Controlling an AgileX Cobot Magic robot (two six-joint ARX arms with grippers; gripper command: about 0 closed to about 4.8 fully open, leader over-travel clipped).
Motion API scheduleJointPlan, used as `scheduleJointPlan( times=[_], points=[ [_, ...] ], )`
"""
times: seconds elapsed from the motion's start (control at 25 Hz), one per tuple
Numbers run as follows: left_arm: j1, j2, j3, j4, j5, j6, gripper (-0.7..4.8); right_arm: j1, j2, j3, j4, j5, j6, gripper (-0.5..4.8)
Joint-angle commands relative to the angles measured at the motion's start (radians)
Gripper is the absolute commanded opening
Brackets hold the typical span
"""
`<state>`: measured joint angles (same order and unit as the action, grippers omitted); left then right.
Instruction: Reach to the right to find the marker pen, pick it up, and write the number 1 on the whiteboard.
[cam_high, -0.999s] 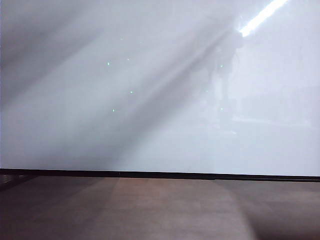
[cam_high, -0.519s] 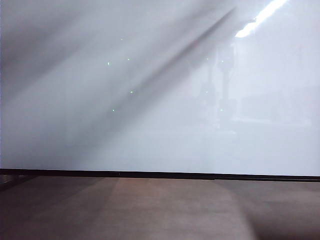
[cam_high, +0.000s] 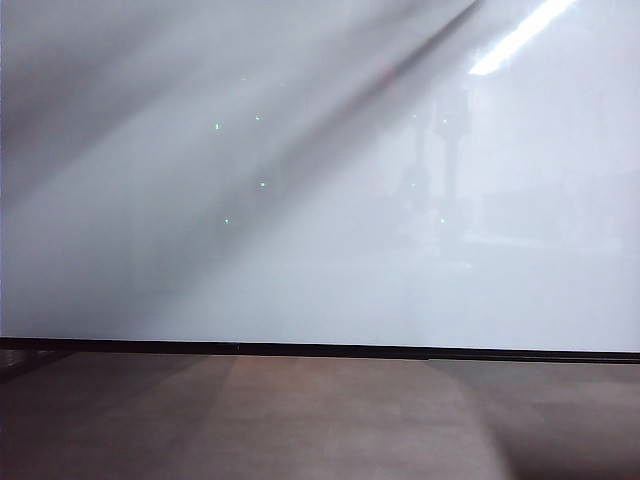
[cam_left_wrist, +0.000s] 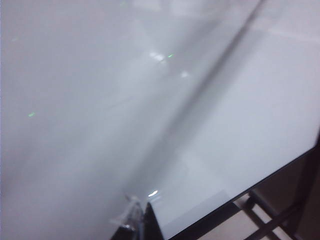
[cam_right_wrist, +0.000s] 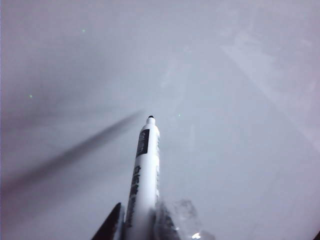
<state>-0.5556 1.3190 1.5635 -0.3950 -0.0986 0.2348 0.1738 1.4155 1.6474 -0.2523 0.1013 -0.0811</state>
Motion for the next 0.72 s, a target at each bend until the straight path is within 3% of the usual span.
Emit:
scheduleJointPlan(
  times=[0.04,0.72],
  points=[
    [0.002,0.014,0.007,0.016,0.013,-0.006,-0.05,0.001,0.007,0.005,0.019,0.017,-0.050,-0.06],
    [0.003,0.043,0.006,0.044,0.031,-0.005,-0.05,-0.022,0.078,0.005,0.053,0.039,-0.089,-0.06]
  ],
)
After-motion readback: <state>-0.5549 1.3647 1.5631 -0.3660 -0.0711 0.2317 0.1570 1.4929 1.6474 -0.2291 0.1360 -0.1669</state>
